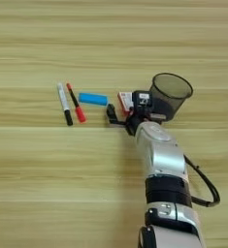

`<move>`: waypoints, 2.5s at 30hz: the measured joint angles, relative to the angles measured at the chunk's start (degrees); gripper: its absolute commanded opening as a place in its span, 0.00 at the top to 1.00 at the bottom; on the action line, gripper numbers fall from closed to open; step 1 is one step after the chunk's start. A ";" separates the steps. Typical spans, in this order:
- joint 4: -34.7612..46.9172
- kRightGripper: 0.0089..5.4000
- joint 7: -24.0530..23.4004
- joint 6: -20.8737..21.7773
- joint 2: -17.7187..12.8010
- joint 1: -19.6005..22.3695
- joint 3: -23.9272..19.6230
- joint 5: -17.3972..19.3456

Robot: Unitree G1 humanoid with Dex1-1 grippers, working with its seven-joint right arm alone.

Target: Move the objects on the table

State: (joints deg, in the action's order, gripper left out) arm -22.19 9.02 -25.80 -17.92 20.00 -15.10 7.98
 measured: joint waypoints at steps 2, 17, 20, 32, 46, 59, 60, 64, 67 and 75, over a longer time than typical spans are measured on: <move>-1.93 0.01 0.07 0.52 -0.12 0.31 -0.16 0.04; -10.26 0.01 2.71 2.72 -1.87 4.83 -2.61 2.75; -10.84 0.01 2.89 2.64 -1.89 5.18 -2.73 3.06; -11.98 0.12 3.98 2.63 -2.28 5.76 -2.65 3.13; -12.11 0.39 4.20 2.56 -2.33 5.76 -1.92 3.10; -12.62 0.61 4.85 2.64 -2.47 5.82 -1.83 3.12; -12.67 0.61 5.02 2.66 -2.50 5.83 -1.83 3.12; -12.89 0.61 5.12 2.72 -2.55 5.93 -1.84 3.13; -13.08 0.61 5.16 2.78 -2.57 6.05 -1.86 3.13; -13.44 0.61 5.19 2.89 -2.59 6.28 -2.03 3.17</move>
State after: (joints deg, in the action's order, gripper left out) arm -35.63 14.20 -22.91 -20.51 26.28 -17.13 11.15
